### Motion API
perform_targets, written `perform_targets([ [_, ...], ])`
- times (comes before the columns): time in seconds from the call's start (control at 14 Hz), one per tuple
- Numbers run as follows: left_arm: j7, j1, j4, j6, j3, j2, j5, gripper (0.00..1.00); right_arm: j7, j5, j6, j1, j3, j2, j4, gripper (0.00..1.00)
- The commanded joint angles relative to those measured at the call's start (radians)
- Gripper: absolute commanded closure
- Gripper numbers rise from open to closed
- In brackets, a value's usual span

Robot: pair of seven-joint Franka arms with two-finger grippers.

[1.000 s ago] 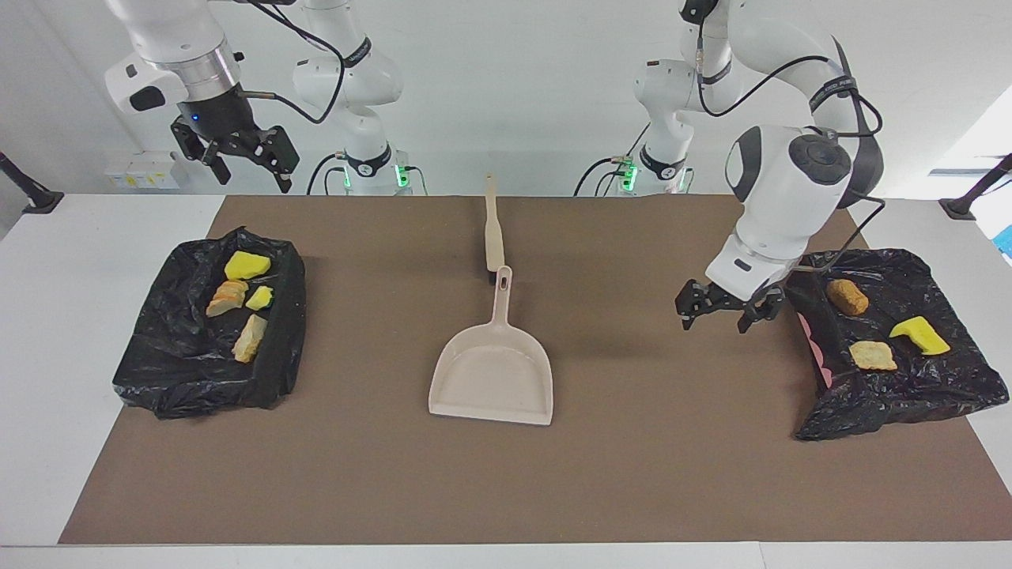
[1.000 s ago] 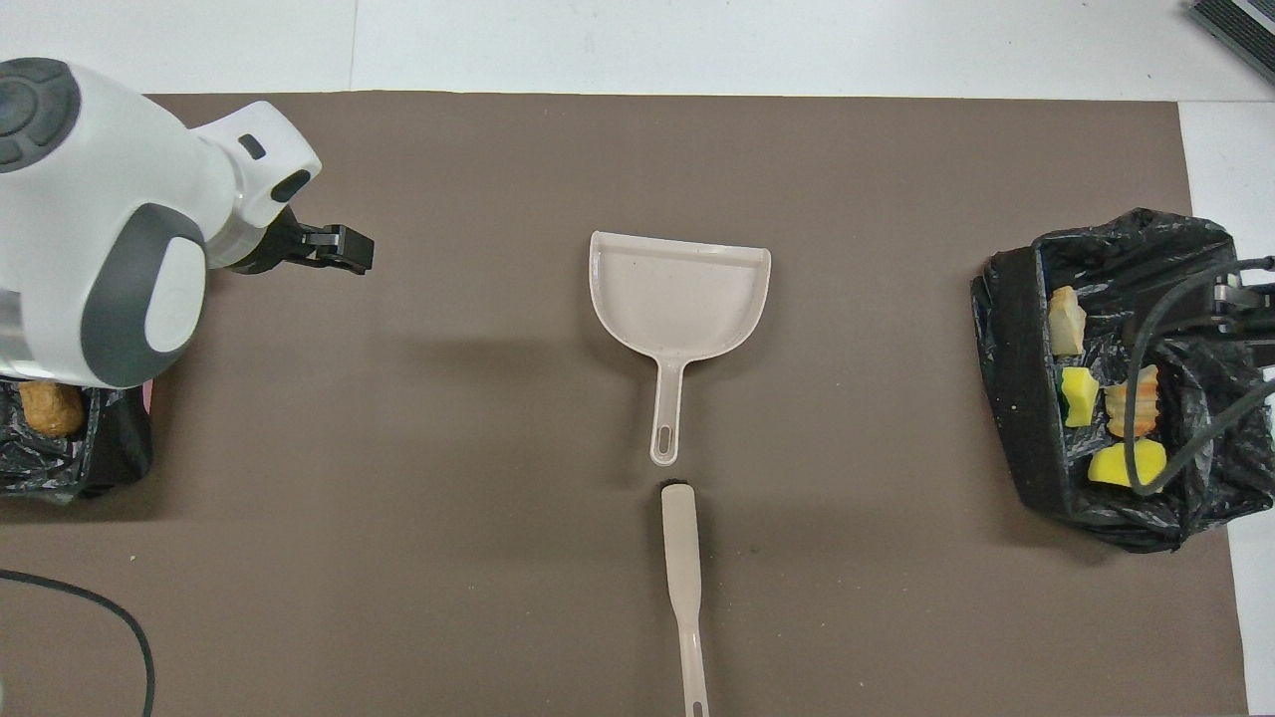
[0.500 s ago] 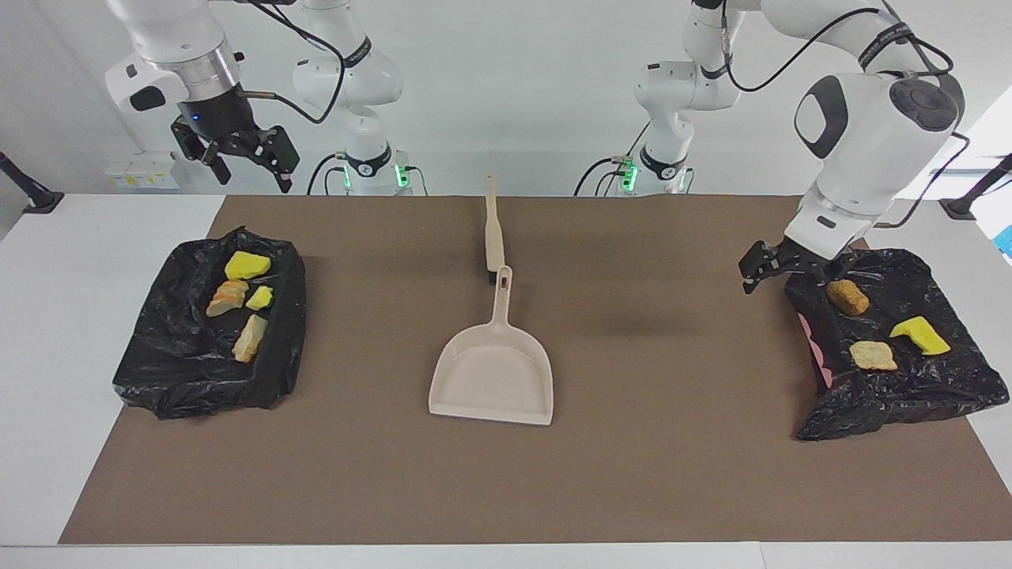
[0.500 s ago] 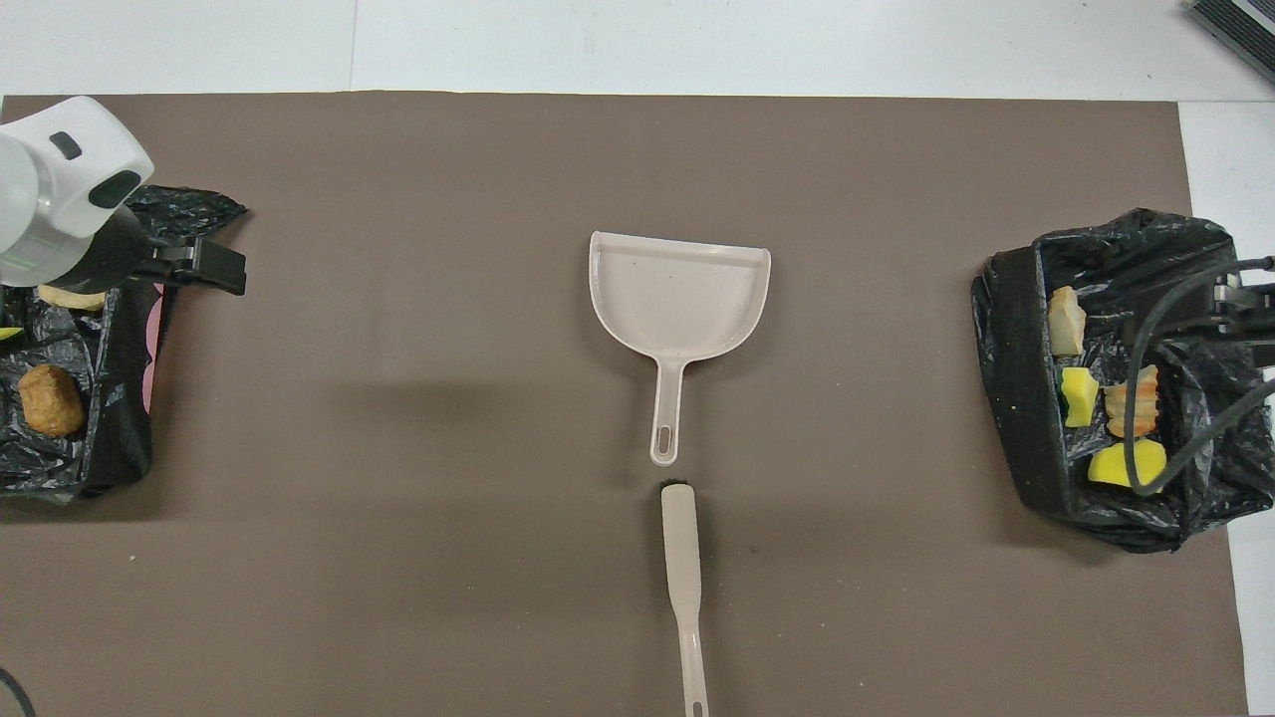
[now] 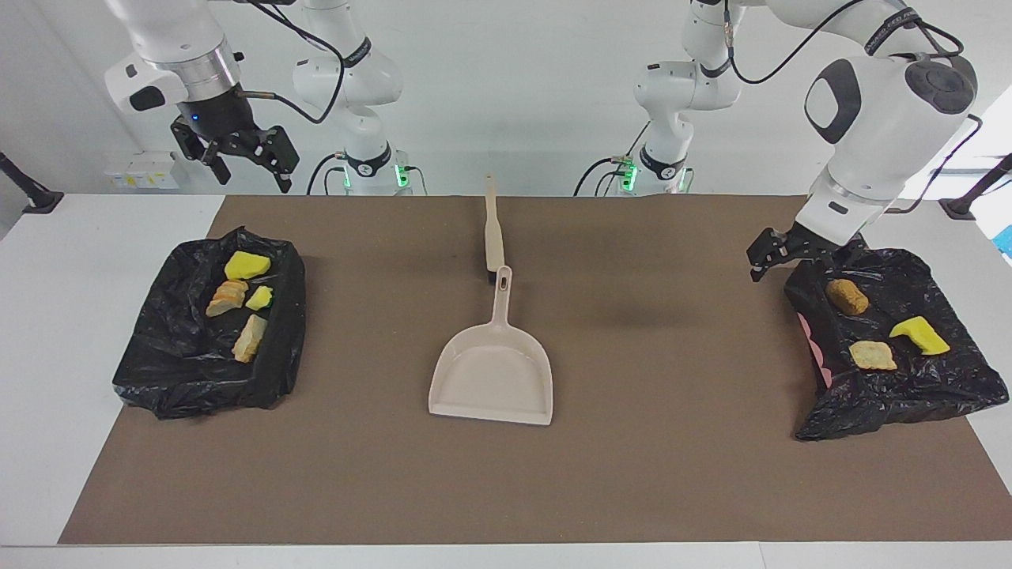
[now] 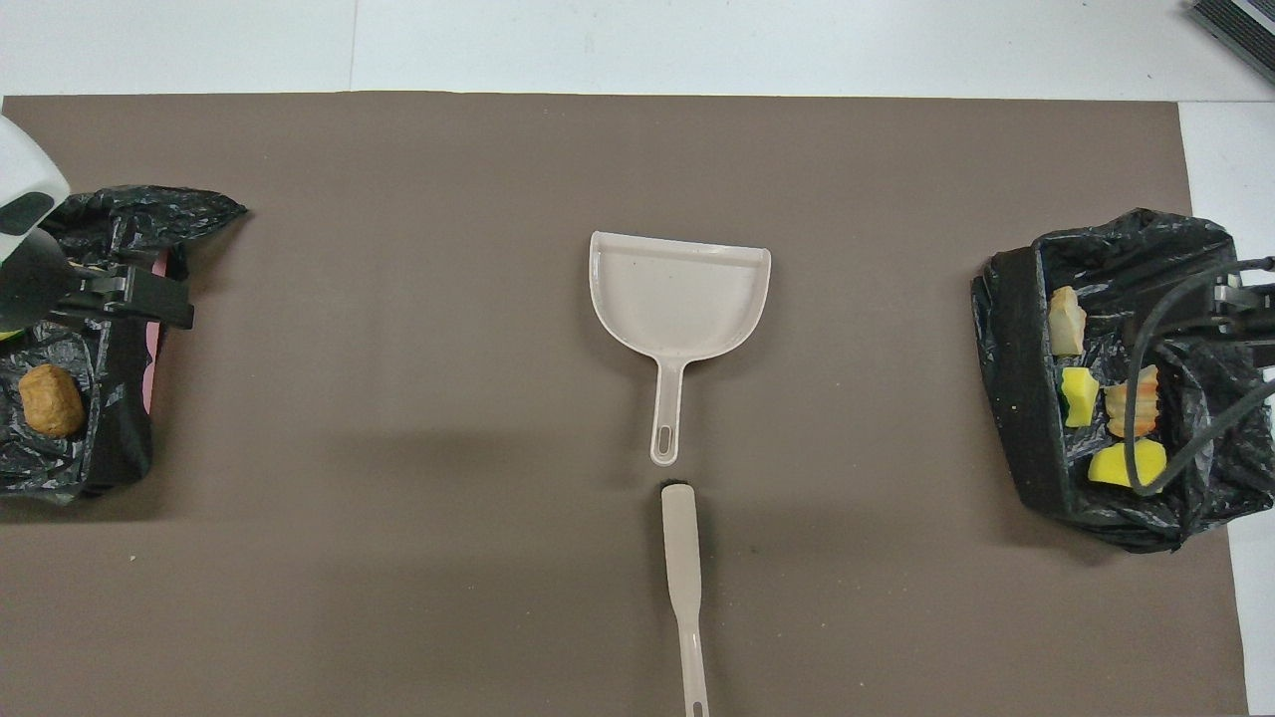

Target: Sweep and dump trash in bin

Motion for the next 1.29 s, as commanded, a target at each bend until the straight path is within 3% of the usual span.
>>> perform_targets([
  [0.0, 0.012, 0.01, -0.016, -0.059, 0.012, -0.057, 0.0, 0.0, -0.025, 0.003, -0.006, -0.011, 0.003, -0.006, -0.007, 0.0],
  [1.21, 0.011, 0.005, -0.017, -0.045, 0.023, -0.063, 0.005, 0.0, -0.027, 0.003, -0.006, -0.011, 0.003, -0.006, -0.007, 0.0],
])
